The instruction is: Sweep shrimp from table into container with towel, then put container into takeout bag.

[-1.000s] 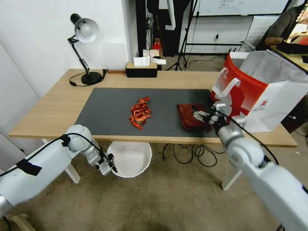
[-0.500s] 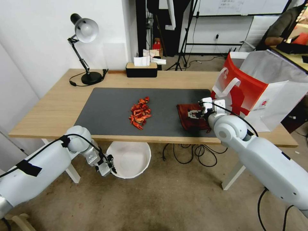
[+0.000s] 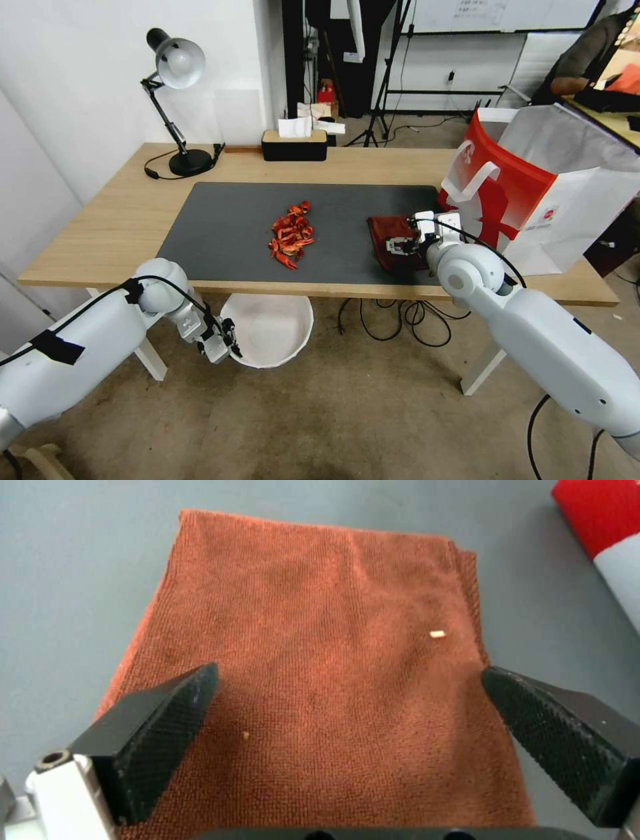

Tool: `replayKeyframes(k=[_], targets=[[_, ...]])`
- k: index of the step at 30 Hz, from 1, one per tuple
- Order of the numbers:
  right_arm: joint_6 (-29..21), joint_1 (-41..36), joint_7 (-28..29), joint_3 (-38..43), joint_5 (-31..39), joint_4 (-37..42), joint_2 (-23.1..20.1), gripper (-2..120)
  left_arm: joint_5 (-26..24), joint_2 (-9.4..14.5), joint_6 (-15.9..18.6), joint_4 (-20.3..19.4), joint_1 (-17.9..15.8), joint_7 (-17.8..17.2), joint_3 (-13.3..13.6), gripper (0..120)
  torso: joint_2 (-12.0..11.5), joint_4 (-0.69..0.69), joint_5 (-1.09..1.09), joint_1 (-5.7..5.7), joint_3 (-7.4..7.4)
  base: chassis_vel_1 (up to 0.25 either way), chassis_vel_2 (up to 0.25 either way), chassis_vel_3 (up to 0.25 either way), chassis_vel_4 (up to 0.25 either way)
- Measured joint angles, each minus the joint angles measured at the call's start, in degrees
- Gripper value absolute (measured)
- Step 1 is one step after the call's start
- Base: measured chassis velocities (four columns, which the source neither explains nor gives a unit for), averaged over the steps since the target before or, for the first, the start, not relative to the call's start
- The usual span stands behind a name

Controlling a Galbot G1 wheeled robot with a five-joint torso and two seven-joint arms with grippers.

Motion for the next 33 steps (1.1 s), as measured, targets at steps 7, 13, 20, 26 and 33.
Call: replayKeyframes(k=[7, 13, 20, 26, 33], targets=[[-0.17, -0.46, 1.16, 0.06, 1.62, 0.02, 0.78, 82, -0.15, 0.39, -0.13, -0.26, 0.64, -0.22, -0.17, 0, 0.00, 0.01, -0.01, 0.00, -0.01, 0.000, 0.000, 0.000, 0.000], [-0.02, -0.89, 1.80, 0.35, 2.47, 0.21, 0.65, 64, -0.22, 0.43, -0.19, -0.37, 0.83, -0.44, -0.19, 0, 0.01, 0.02, -0.01, -0.01, -0.01, 0.000, 0.000, 0.000, 0.000], [0.27, -1.27, 1.95, 0.86, 2.71, 0.41, 0.15, 40, -0.21, 0.34, -0.80, -0.25, 1.32, -0.77, -0.19, 0, 0.00, 0.01, -0.01, 0.00, -0.01, 0.000, 0.000, 0.000, 0.000], [1.82, -1.49, 1.18, 1.08, 2.48, 0.61, -0.04, 14, -0.16, 0.37, -1.06, -0.24, 1.68, -1.15, -0.27, 0, 0.00, -0.01, 0.01, 0.00, 0.01, 0.000, 0.000, 0.000, 0.000], [3.13, -1.54, 0.65, 1.24, 2.28, 0.84, -0.06, 5, -0.16, 0.41, -1.08, -0.24, 1.77, -1.35, -0.88, 0, 0.00, 0.01, 0.00, 0.00, 0.01, 0.000, 0.000, 0.000, 0.000]])
